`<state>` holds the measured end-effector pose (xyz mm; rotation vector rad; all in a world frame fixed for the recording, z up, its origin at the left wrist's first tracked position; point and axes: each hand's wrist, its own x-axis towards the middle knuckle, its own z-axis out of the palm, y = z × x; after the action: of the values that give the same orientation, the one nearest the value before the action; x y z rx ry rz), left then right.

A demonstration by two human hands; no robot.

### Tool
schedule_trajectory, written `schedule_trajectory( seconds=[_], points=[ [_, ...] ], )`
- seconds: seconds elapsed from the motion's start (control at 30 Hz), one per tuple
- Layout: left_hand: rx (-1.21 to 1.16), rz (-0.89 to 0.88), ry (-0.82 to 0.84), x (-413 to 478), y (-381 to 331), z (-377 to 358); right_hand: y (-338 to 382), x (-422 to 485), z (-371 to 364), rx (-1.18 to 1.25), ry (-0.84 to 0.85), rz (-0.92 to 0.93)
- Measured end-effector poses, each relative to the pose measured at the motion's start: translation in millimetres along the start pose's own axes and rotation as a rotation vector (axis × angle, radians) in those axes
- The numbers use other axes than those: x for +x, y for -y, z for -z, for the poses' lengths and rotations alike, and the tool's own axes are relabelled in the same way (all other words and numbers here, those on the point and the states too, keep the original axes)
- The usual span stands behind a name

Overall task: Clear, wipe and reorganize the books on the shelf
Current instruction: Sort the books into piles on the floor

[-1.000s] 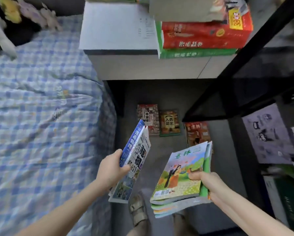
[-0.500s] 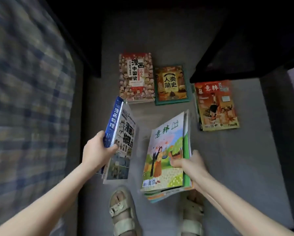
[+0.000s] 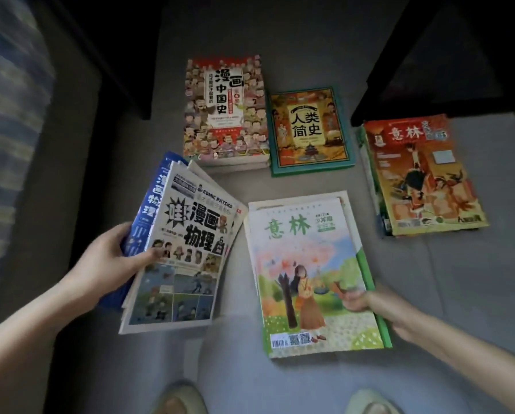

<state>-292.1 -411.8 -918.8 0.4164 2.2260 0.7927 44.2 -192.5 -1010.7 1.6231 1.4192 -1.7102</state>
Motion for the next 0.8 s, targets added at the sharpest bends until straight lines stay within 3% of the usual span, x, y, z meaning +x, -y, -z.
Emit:
schedule_trajectory(
  seconds=[0.13,0.2,0.27,0.33,0.47,0.67,0.8],
  points=[
    [-0.160,0.032,0.031,6,3,-12,7,11,12,-0.300,0.059,0.057],
    [-0.247,0.054,0.040,8,3,-19,15,15,15,-0.603,0.002,0.161],
    [-0.336,0.127,0.045,11,6,-23,21,16,12,-0.988,-0.230,0.192],
    [-0.429,0.190,0.088,11,16,-23,25,13,3,-1.127,-0.453,0.257],
    [-0.477,0.315,0.235,13,51,-25,24,12,-19,-0.933,-0.512,0.304],
    [-0.286,0.480,0.105,39,92,-44,10,20,-24,-0.601,-0.532,0.217],
    [0.082,0.383,-0.010,48,93,-60,10,23,-21,-0.629,-0.482,0.147]
  ],
)
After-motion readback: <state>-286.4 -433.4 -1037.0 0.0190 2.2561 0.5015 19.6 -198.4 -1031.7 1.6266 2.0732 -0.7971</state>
